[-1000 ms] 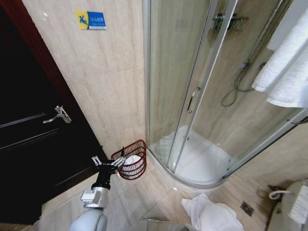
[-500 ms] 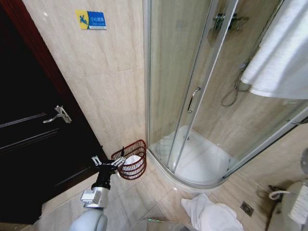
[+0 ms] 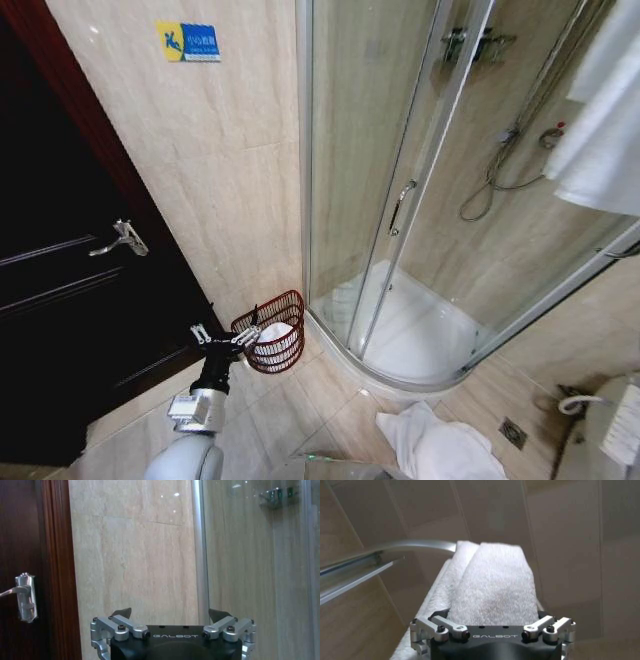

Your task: Discard the used towel into the hamper.

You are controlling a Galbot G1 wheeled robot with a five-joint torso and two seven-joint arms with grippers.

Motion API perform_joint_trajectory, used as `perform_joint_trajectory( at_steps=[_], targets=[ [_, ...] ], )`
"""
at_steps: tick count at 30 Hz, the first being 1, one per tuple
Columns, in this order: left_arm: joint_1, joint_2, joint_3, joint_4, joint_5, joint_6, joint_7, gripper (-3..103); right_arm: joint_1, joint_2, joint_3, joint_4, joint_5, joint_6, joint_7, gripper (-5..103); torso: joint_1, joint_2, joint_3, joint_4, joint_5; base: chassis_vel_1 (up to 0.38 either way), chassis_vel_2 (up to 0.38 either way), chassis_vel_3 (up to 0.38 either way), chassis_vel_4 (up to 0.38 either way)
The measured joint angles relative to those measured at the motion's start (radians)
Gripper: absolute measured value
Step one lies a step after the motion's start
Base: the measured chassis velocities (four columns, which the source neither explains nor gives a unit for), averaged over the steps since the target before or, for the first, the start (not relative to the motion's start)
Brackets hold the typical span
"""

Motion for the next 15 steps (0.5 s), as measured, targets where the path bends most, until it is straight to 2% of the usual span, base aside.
perform_joint_trajectory(
  at_steps=[5,8,11,13,15],
  targets=[
    [0.0,0.0,0.0,0.0,0.0,0.0,0.0,100,0.001,-0.02,0.02,-0.002,-0.096,0.03,-0.022,100,0.0,0.0,0.0,0.0,-0.0001,0.0,0.0,0.0,0.0],
    [0.0,0.0,0.0,0.0,0.0,0.0,0.0,100,0.0,-0.03,0.035,-0.009,-0.115,0.037,-0.027,100,0.0,0.0,0.0,0.0,-0.0001,0.0,0.0,0.0,0.0],
    [0.0,0.0,0.0,0.0,0.0,0.0,0.0,100,-0.005,-0.037,0.041,-0.017,-0.088,0.034,-0.026,100,0.0,0.0,0.0,-0.0001,0.0,0.0,0.0,0.0,0.0],
    [0.0,0.0,0.0,0.0,0.0,0.0,0.0,100,-0.013,-0.044,0.037,-0.019,0.032,-0.003,-0.013,100,0.0,0.0,0.0,-0.0001,0.0003,0.0,0.0,0.0,0.0],
    [0.0,0.0,0.0,0.0,0.0,0.0,0.0,100,-0.014,-0.045,0.035,-0.017,0.059,-0.011,-0.008,100,0.0,0.0,0.0,-0.0002,0.0004,0.0,0.0,0.0,0.0]
  ],
)
